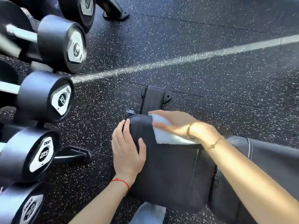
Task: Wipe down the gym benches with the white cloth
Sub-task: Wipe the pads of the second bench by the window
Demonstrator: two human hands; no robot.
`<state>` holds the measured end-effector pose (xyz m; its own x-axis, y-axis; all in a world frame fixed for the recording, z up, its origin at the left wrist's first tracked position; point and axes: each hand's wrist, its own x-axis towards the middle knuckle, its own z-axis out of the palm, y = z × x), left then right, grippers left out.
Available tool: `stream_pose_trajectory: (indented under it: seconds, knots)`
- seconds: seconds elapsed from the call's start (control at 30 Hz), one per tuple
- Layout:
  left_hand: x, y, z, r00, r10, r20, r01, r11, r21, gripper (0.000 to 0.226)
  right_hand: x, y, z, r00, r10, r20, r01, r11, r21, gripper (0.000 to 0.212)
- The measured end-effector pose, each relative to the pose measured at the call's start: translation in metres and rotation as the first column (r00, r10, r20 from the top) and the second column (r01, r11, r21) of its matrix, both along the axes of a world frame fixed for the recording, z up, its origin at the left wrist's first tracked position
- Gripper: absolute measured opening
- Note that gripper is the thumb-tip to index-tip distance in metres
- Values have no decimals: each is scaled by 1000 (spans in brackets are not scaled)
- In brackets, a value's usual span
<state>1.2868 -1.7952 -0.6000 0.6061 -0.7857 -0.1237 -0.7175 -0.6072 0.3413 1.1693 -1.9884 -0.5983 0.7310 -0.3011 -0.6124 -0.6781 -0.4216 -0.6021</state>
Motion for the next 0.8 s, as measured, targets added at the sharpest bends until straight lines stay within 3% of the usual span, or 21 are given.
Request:
stream_pose_trajectory:
  seconds: [0.2, 0.33, 0.43, 0.5, 0.6, 0.67, 0.7, 0.77, 0.8]
  knots:
    - [1, 1, 0, 1000, -8, -13, 8, 1000, 27, 66, 59, 11, -3, 997, 60, 48, -61, 997, 37, 49]
    - [1, -1, 3, 1000, -29, -7, 29, 998, 53, 67, 13, 8, 6, 998, -45, 51, 40, 995, 91, 59]
    - [0, 0, 4, 1000, -21, -6, 22, 997, 73, 68, -34, 0, 14, 999, -21, -29, 23, 997, 71, 66]
    - [0, -1, 4, 1000, -20, -1, 20, 996, 82, 68, -36, -6, 16, 997, -5, -75, 10, 998, 68, 67]
    - [-2, -1, 4, 1000, -25, 7, 24, 995, 100, 69, -4, -3, 19, 999, -35, -4, 35, 995, 91, 64]
    - [-2, -1, 3, 999, -33, 16, 31, 996, 81, 68, 24, 12, 10, 999, -25, -22, 26, 999, 33, 63]
    - [-1, -1, 3, 999, -35, 16, 34, 997, 68, 68, 32, 15, 2, 985, -108, -132, 98, 992, -79, 63]
    - [1, 0, 3, 999, -36, 6, 36, 999, 39, 68, 33, 16, 5, 874, -331, -357, 219, 922, -319, 62]
    - [1, 0, 3, 999, -35, -2, 35, 999, 27, 68, 24, 21, 3, 932, -256, -256, 170, 934, -315, 59]
